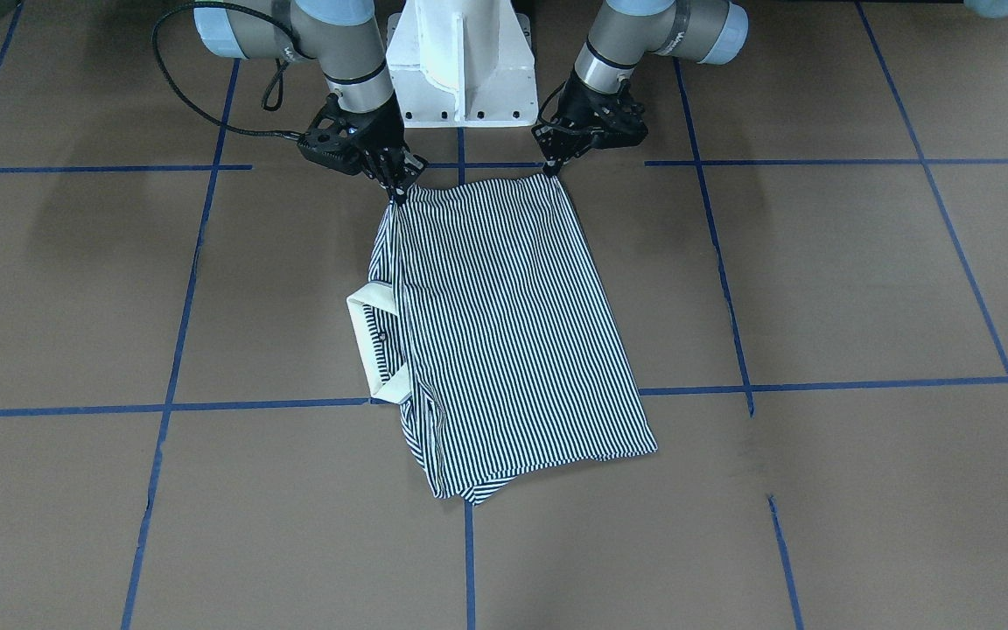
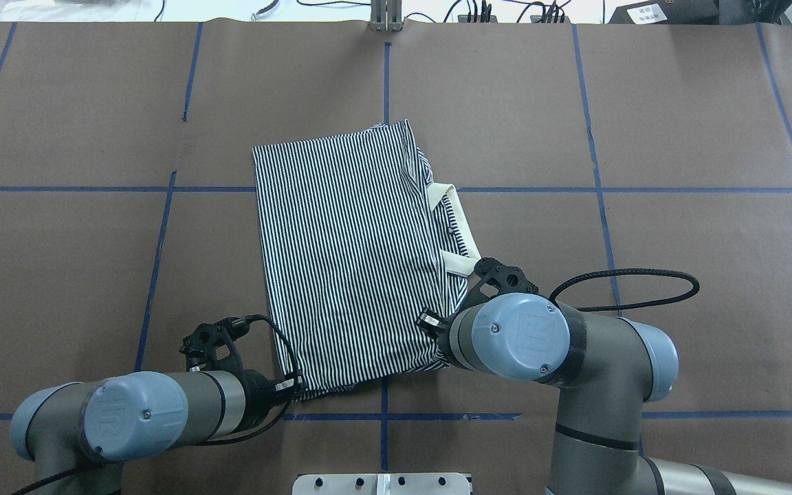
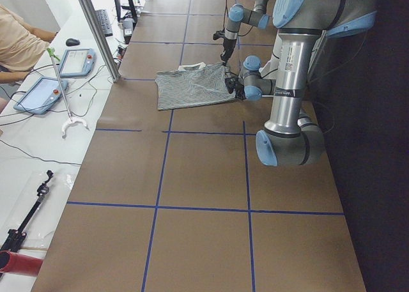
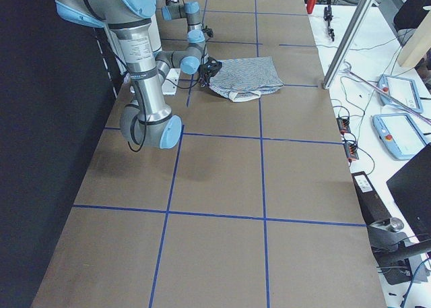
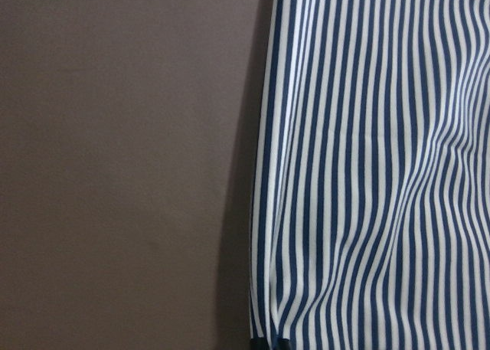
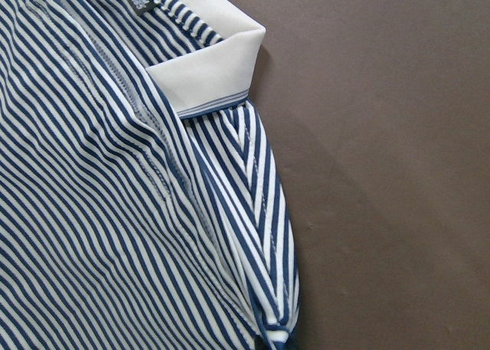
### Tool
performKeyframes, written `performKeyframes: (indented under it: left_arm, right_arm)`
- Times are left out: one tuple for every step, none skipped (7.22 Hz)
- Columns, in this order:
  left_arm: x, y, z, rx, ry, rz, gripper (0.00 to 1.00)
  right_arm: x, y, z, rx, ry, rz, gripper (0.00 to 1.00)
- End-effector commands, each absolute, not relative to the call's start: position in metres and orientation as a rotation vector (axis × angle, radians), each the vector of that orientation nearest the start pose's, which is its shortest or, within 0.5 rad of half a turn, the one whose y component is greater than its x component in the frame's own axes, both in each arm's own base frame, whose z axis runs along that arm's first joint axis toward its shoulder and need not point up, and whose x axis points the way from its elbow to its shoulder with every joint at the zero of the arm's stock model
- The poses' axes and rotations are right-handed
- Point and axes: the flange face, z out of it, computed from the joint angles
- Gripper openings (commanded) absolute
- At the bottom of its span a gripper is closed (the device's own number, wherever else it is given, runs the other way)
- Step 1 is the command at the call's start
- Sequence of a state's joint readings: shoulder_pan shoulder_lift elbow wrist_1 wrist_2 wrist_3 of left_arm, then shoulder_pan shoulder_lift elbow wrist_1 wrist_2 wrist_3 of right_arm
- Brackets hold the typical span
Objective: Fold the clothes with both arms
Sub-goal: 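Lift the near edge with both grippers and fold it toward the far edge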
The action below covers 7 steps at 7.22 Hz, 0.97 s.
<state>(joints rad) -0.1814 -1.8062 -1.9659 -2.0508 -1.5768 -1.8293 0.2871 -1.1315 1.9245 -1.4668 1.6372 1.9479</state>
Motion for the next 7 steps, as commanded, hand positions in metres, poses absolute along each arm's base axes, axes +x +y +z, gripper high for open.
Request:
performKeyframes:
  left_arm:
    - [0.485,-0.224,0.259,-0.049,1.122,-0.389,0.00]
    - [0.465,-0.218,0.235,-0.054,1.124,-0.389,0.00]
    - [0.458,-0.217,0.217,-0.054,1.127,-0.389,0.00]
    - [0.456,-0.228,0.199,-0.038,1.146,-0.404,0.00]
    - [0.447,-0.268,0.194,0.021,1.149,-0.449,0.00]
    - [0.454,-0.306,0.187,0.092,1.137,-0.457,0.00]
    - [0.455,-0.341,0.191,0.147,1.110,-0.472,0.00]
  right_arm:
    - [-0.500,-0.262,0.260,-0.112,-0.925,0.571,0.00]
    - [-0.473,-0.246,0.253,-0.129,-0.956,0.580,0.00]
    - [-0.446,-0.240,0.236,-0.135,-0.976,0.584,0.00]
    - [-0.444,-0.248,0.222,-0.121,-0.954,0.597,0.00]
    - [-0.463,-0.312,0.203,-0.066,-0.961,0.639,0.00]
    - [-0.486,-0.367,0.187,-0.028,-0.942,0.663,0.00]
    - [-0.475,-0.417,0.179,-0.044,-0.938,0.693,0.00]
